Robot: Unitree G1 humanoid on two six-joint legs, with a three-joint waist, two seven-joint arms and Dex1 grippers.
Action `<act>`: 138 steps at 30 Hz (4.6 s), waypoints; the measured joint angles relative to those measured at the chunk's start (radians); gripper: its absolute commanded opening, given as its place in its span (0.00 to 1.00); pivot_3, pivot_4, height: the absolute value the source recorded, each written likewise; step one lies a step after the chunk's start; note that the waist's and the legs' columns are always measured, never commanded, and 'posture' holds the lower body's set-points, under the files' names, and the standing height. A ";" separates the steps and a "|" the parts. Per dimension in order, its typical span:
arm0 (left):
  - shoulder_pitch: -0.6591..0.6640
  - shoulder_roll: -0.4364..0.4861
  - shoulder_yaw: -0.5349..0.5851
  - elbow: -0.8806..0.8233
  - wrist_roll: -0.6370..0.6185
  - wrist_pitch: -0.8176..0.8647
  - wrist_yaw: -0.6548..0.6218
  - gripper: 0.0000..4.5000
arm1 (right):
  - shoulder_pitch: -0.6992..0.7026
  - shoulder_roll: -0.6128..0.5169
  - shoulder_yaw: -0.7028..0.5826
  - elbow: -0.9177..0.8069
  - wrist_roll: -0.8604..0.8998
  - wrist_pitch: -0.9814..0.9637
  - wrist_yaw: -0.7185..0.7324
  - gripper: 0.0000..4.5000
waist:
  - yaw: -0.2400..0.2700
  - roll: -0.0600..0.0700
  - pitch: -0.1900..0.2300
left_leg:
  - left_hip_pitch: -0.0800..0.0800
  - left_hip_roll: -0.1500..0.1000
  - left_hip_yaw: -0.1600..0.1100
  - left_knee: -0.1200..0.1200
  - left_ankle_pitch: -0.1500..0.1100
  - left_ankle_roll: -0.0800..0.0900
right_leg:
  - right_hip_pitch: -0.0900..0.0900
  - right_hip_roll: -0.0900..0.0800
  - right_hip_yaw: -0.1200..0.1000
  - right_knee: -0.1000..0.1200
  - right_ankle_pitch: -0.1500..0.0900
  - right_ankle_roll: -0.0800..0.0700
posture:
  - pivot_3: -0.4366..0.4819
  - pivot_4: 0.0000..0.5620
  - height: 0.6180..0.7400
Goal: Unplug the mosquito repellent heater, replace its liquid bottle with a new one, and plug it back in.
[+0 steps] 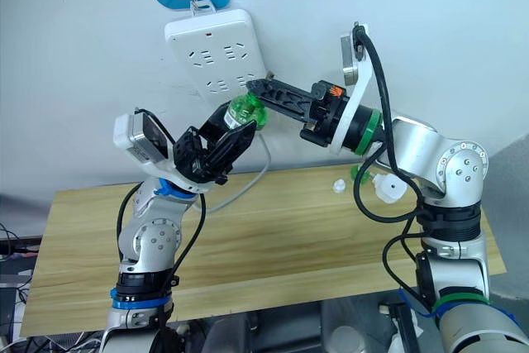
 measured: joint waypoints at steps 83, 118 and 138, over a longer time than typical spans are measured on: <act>0.223 0.283 0.044 -0.281 -0.134 0.209 0.005 0.51 | -0.014 -0.521 0.599 0.382 -1.854 0.020 1.278 1.00 | 0.027 0.000 0.000 | 0.000 0.000 0.003 0.000 -0.002 0.004 | 0.000 -0.001 0.002 -0.004 0.000 0.000 | 0.28 0.62 1.00; 0.254 0.309 0.046 -0.321 -0.152 0.230 0.050 0.51 | -0.008 -0.355 0.586 0.632 -2.054 -0.088 1.256 1.00 | 0.039 0.000 0.001 | 0.000 0.000 0.003 0.000 -0.002 0.004 | 0.000 -0.001 0.002 -0.004 0.000 0.000 | 0.32 0.66 1.00; 0.253 0.301 0.043 -0.321 -0.151 0.226 0.049 0.51 | 0.029 -0.360 0.557 0.560 -2.064 -0.024 1.275 1.00 | 0.056 0.000 0.003 | 0.000 -0.001 0.002 -0.001 -0.002 0.004 | 0.001 -0.001 0.002 -0.006 0.000 0.000 | 0.30 0.67 1.00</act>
